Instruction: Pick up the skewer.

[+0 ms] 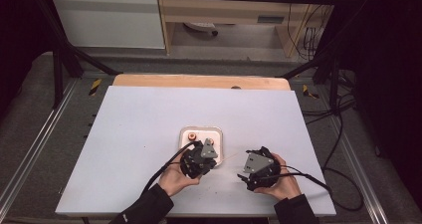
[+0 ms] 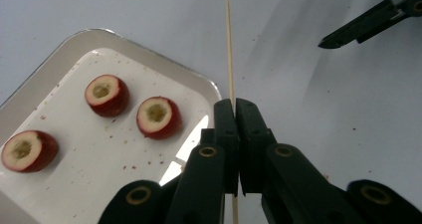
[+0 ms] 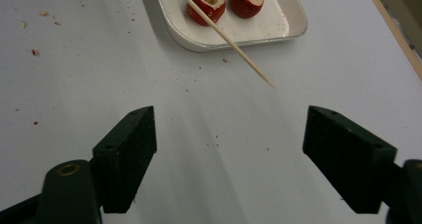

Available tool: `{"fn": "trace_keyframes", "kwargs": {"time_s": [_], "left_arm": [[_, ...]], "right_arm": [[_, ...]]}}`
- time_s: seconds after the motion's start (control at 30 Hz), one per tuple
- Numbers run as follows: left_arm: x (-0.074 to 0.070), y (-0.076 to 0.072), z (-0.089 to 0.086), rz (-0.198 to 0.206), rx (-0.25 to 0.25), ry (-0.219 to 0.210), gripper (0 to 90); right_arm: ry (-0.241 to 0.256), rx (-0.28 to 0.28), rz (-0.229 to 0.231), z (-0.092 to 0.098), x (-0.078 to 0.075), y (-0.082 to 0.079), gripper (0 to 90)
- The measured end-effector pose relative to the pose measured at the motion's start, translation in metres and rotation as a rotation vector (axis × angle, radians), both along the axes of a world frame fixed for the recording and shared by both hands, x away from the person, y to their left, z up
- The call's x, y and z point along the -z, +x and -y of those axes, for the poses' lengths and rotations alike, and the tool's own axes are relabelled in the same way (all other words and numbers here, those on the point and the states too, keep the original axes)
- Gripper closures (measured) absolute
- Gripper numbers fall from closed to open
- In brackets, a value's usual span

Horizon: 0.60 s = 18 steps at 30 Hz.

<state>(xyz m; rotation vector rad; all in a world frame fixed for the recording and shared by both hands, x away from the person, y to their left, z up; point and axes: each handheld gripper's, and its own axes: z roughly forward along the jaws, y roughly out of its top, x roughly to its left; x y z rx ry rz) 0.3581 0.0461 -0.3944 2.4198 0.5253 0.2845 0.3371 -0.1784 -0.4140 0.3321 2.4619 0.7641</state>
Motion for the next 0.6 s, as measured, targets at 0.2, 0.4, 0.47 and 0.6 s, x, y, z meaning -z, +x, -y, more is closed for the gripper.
{"fn": "trace_keyframes", "kwargs": {"time_s": [0.2, 0.4, 0.47, 0.6], "left_arm": [[0.002, -0.002, 0.019, -0.004, 0.041, 0.024, 88.5], [0.004, -0.003, 0.031, -0.018, 0.070, 0.048, 88.5], [0.004, -0.003, 0.034, -0.023, 0.077, 0.049, 88.5], [0.004, -0.004, 0.039, -0.029, 0.089, 0.053, 88.5]], "right_arm": [[-0.065, -0.071, 0.049, -0.001, 0.004, -0.001, 32.6], [-0.152, -0.146, 0.102, -0.001, 0.008, -0.002, 41.9], [-0.179, -0.174, 0.127, -0.001, 0.010, -0.002, 45.4], [-0.215, -0.212, 0.141, -0.002, 0.012, -0.002, 50.8]]}}
